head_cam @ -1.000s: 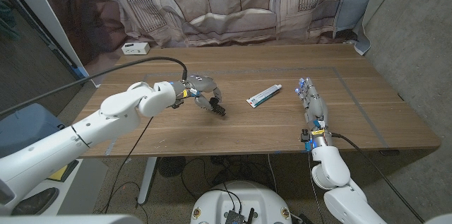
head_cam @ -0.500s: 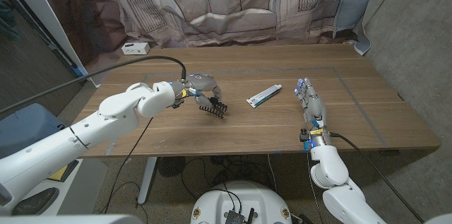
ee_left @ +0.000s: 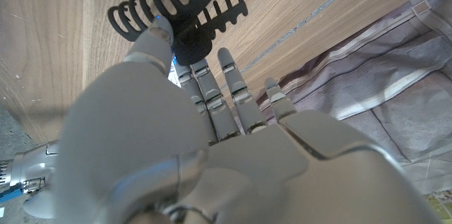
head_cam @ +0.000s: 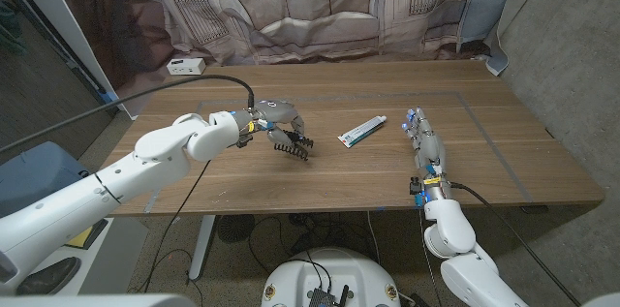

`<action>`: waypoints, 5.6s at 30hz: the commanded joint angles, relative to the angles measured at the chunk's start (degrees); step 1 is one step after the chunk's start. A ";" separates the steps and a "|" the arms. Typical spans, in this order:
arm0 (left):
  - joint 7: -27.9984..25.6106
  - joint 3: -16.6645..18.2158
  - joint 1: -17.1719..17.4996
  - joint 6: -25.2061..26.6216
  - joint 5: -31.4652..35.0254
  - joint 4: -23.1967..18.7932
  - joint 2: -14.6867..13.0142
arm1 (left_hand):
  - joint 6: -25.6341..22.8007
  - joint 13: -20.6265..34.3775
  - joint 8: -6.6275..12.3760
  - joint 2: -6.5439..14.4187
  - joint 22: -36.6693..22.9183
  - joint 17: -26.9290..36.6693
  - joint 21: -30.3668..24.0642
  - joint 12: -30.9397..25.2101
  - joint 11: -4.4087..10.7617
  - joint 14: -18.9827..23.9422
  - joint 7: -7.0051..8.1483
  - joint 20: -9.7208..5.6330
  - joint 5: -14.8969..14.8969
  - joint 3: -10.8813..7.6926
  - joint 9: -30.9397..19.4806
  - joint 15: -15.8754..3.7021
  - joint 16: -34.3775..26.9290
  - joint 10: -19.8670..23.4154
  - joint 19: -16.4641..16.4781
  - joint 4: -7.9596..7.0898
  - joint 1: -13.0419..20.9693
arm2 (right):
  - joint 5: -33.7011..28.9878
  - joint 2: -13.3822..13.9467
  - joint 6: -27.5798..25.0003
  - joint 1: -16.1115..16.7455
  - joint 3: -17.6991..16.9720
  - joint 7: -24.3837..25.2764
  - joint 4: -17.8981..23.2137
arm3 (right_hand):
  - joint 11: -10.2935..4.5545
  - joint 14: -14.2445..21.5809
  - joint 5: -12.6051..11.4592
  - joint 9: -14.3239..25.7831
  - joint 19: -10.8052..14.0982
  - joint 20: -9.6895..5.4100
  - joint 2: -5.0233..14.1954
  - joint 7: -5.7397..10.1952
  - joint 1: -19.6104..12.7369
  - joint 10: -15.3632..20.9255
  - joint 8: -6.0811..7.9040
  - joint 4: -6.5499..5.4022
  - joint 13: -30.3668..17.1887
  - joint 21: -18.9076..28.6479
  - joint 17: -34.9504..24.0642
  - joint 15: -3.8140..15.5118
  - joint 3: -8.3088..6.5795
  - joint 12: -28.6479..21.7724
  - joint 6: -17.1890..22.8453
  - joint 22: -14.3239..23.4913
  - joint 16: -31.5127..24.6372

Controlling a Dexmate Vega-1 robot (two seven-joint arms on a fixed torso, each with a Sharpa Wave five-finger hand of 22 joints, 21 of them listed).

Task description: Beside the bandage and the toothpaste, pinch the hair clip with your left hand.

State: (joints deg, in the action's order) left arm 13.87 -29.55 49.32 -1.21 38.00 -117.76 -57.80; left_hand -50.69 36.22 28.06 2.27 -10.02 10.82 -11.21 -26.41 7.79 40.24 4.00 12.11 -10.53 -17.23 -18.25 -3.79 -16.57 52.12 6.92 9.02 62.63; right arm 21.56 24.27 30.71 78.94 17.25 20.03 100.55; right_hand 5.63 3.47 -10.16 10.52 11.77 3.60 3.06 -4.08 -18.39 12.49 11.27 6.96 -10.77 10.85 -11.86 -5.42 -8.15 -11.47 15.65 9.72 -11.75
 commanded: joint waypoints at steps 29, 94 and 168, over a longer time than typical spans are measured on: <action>-3.03 -0.90 -2.66 -5.15 2.46 3.05 0.85 | -14.61 4.36 3.56 -0.21 0.09 0.20 -0.16 -1.44 4.60 3.43 0.84 -0.69 0.26 -0.33 2.20 -7.17 -1.43 10.35 2.17 0.75 5.36 | -0.42 -0.73 -0.58 -1.19 0.57 1.35 -0.69 | 0.04 0.11 -0.02 0.19 0.04 0.16 0.19 0.15 0.35 0.21 -0.12 0.35 -0.27 0.19 -0.18 -0.08 -0.06 0.11 0.14 0.21 -0.38; 6.22 -2.19 -6.30 -3.68 -3.13 3.32 1.22 | -3.08 2.20 -2.69 -0.25 -0.01 -0.62 0.49 9.04 4.73 -4.80 2.34 0.20 0.39 0.92 6.16 -4.24 3.62 4.13 -0.45 -0.90 2.28 | -0.77 -1.42 1.00 -0.78 0.57 1.70 -1.36 | -0.06 0.13 -0.01 0.19 -0.04 0.08 0.27 0.09 0.34 0.28 -0.12 0.49 -0.29 0.24 -0.16 -0.06 -0.11 0.12 0.18 0.21 -0.36; 8.34 -3.64 -6.36 -2.33 -1.95 2.99 2.44 | 7.41 -1.61 -12.36 -0.93 -0.14 -0.95 0.37 15.25 2.23 -12.16 0.16 0.32 0.15 3.21 6.75 -0.22 5.97 -7.81 -3.60 -1.51 -3.51 | -0.11 -1.25 2.00 1.11 -0.45 0.96 -0.93 | 0.00 0.21 -0.01 0.19 -0.02 -0.05 0.42 0.09 0.27 0.35 -0.12 0.59 -0.30 0.29 -0.16 -0.11 -0.21 0.13 0.20 0.21 -0.37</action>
State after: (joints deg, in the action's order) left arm 22.94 -33.14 42.49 -3.53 36.72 -115.20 -55.61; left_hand -43.56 34.49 15.88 1.22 -10.00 9.87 -10.88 -10.98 10.14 28.42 4.11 12.18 -9.87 -14.23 -11.36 -2.90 -10.80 44.61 3.68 7.43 59.25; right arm 21.21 23.00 32.75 80.06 16.81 21.26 99.80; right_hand 5.63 3.47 -10.16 10.52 11.77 3.59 3.19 -4.09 -18.27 12.49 11.27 7.26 -10.77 10.85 -11.85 -5.41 -8.17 -11.48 15.65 9.72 -11.75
